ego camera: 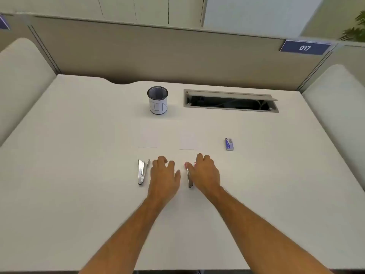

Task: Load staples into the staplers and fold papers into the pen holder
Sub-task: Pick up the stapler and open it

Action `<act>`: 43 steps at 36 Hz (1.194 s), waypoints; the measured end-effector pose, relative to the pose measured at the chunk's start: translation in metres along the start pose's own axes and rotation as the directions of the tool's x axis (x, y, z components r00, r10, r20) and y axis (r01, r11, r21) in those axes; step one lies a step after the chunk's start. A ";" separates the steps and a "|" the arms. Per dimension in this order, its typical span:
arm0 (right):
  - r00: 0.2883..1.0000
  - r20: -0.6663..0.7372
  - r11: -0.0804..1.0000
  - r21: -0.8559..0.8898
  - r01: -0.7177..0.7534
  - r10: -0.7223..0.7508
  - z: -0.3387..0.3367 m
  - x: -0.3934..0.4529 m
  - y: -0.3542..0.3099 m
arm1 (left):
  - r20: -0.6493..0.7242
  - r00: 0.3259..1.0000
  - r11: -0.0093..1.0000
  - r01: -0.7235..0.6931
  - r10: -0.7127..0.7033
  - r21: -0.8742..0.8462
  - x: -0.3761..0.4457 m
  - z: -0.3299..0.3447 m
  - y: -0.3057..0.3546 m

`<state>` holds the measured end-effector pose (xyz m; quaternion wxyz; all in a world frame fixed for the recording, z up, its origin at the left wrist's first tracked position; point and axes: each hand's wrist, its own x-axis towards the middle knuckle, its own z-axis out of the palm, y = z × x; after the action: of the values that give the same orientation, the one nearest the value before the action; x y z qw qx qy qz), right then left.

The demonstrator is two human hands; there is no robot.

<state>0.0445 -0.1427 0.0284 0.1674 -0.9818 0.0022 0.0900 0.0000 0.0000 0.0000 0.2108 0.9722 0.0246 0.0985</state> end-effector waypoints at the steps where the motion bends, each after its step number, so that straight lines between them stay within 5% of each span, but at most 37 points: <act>1: 1.000 0.009 1.000 0.003 -0.019 0.019 0.001 0.000 0.001 | 0.044 0.999 0.998 0.026 -0.023 -0.061 -0.002 0.006 0.004; 8: 0.986 0.064 0.952 0.258 -0.163 0.152 0.009 -0.001 0.012 | 0.221 0.964 0.955 0.200 -0.151 -0.220 -0.009 0.024 0.027; 15: 0.978 0.090 0.878 0.430 -0.210 0.189 0.015 -0.001 0.016 | 0.268 0.956 0.936 0.200 -0.121 -0.290 -0.007 0.043 0.043; 23: 0.974 0.107 0.732 0.645 -0.220 0.198 0.019 -0.006 0.015 | 0.288 0.914 0.687 0.404 -0.285 -0.604 0.002 0.034 0.053; 29: 0.980 0.086 0.614 0.769 -0.178 0.177 0.019 -0.013 0.017 | 0.263 0.904 0.600 0.422 -0.338 -0.679 0.002 0.023 0.048; 38: 0.998 0.062 0.545 0.837 -0.050 -0.004 0.002 -0.009 0.027 | 0.279 0.939 0.658 0.339 -0.199 -0.673 -0.002 0.005 0.036; 43: 0.992 0.073 0.648 0.762 0.009 -0.100 -0.007 -0.008 0.024 | 0.238 0.960 0.709 0.272 -0.150 -0.651 0.003 -0.002 0.031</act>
<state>0.0371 -0.1682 0.0284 0.5654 -0.8147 0.0008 0.1290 0.0031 -0.0276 0.0151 0.5614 0.8236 0.0803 -0.0061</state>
